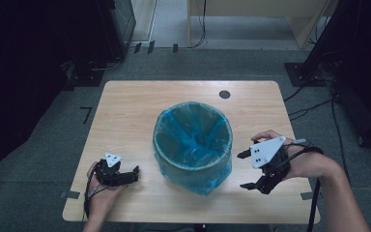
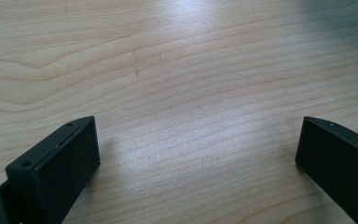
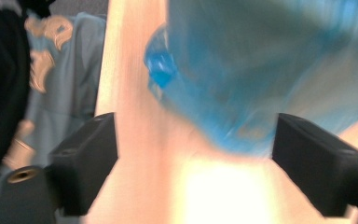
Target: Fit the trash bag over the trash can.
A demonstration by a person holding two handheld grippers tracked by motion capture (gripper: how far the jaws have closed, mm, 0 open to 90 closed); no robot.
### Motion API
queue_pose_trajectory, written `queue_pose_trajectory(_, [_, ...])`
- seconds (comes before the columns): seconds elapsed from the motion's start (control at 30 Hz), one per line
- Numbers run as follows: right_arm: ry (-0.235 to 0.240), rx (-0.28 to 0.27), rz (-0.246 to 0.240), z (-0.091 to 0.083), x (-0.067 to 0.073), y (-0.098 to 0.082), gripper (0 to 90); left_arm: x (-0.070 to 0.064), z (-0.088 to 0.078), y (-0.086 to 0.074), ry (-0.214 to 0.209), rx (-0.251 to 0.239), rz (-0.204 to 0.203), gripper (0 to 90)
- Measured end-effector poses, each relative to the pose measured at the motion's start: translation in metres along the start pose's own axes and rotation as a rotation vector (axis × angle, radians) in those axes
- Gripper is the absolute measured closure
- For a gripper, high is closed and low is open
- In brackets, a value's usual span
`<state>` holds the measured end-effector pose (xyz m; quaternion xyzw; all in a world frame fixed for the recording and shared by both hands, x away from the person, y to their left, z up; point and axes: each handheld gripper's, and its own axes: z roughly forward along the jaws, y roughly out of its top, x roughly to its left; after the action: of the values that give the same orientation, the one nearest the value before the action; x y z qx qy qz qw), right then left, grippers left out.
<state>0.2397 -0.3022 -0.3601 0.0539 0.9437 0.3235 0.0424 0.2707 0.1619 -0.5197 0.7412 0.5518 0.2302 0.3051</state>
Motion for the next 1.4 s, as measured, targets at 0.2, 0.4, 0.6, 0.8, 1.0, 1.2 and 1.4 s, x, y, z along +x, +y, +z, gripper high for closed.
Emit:
queue_pose_trajectory(0.2, [-0.04, -0.021, 0.108, 0.019, 0.003, -0.019, 2.1, 0.0, 0.0, 0.0, 0.001, 0.0, 0.0, 0.0])
queue_pose_trajectory(0.4, [-0.134, -0.074, 0.229, 0.029, 0.0, -0.034, 0.0, 0.0, 0.0, 0.0, 0.001, 0.0, 0.0, 0.0])
queue_pose_trajectory(0.6, [-0.207, -0.039, 0.299, 0.036, -0.003, -0.047, 0.0, 0.0, 0.0, 0.0, 0.001, 0.0, 0.0, 0.0])
queue_pose_trajectory(0.8, [-0.312, -0.024, 0.414, 0.04, -0.011, -0.061, 0.0, 0.0, 0.0, 0.0, 0.0, 0.0, -0.001, 0.0])
queue_pose_trajectory(1.0, [-0.427, -0.024, 0.574, 0.04, -0.021, -0.076, 0.0, 0.0, 0.0, 0.0, 0.0, 0.0, 0.0, 0.0])
queue_pose_trajectory(1.2, [-0.545, -0.032, 0.737, 0.041, -0.029, -0.09, 0.0, 0.0, 0.0, 0.0, 0.001, 0.0, -0.001, 0.0])
queue_pose_trajectory(1.4, [-0.629, -0.026, 0.8, 0.042, -0.028, -0.103, 0.0, 0.0, 0.0, 0.0, 0.001, 0.0, -0.001, 0.0])
